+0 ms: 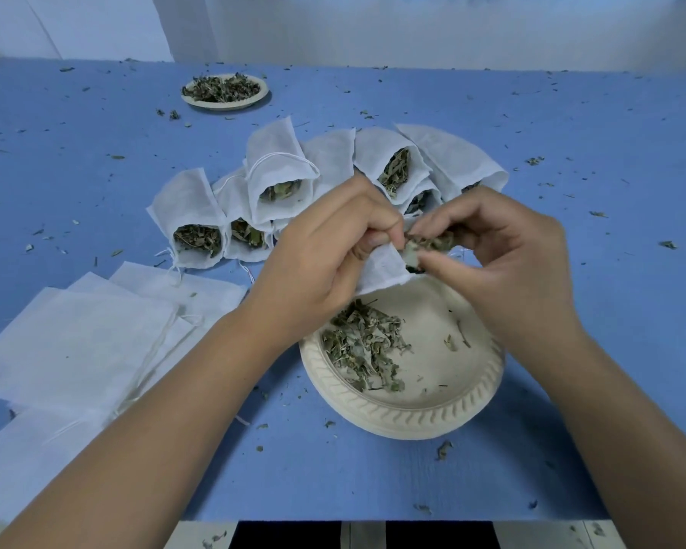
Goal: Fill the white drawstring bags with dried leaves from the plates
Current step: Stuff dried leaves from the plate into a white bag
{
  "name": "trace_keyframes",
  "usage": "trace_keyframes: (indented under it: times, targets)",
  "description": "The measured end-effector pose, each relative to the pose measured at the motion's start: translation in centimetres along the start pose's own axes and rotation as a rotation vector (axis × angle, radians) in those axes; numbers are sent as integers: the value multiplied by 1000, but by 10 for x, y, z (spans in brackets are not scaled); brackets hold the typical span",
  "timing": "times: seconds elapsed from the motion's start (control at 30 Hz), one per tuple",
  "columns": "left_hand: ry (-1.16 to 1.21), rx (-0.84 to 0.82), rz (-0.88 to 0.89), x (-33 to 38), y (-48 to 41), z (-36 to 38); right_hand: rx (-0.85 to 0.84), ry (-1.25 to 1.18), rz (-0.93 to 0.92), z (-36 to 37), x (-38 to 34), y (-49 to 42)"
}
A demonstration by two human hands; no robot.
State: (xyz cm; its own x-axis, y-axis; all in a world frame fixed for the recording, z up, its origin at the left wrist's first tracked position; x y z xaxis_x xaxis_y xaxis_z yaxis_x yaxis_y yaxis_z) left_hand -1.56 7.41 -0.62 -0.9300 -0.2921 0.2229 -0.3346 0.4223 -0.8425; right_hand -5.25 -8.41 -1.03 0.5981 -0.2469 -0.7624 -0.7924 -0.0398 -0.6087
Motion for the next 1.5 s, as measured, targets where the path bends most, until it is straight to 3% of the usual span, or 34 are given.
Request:
trace_keyframes:
  times: [0.1,0.27,0.4,0.5,0.6,0.67,0.77,0.9,1.07,1.2,1.33,1.5]
  targets:
    - [-6,-40,19,-2,2,3,-82,250,-94,5,2,1]
    - [-35,-50,16,-4,2,2,-267,-5,4,-2,3,-5]
    - [-23,-52,23,-3,2,3,-219,-32,-97,1,-4,-3]
    - [-9,-63,32,-1,3,5,-135,169,-226,9,-7,1]
    - [-16,-80,46,0,3,5,-204,382,-271,17,-1,3]
    - [-19,-63,37,0,2,3,-273,310,-237,16,-1,2]
    - [-44,16,7,0,-1,-3,-230,162,-194,-1,-8,-4]
    - [-90,56,-3,-1,-1,-7,-232,282,-121,-23,-7,-11]
    - [-92,77,-18,0,-2,-8,-385,274,121,-20,4,-6]
    - [-103,91,-54,-3,-1,-8,-533,520,244,-13,15,-5]
    - [-156,97,-83,-7,-1,-9,-658,710,178,-6,18,-5]
    - [-145,90,-64,-4,-1,-7,-691,428,293,7,15,2]
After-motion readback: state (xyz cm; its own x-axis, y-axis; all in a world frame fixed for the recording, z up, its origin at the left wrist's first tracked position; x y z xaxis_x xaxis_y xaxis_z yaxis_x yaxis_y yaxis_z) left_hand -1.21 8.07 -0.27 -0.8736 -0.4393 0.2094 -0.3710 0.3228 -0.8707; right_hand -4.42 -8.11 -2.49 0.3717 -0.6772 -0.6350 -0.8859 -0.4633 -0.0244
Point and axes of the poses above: each hand's wrist, its own y-axis away from the middle knuckle, its own z-axis out of the palm, x = y × z, the point moved 3 cm from there along -y, towards the middle knuckle, and after that the axes turned 5 degrees about -y, right-handed, at the moved point
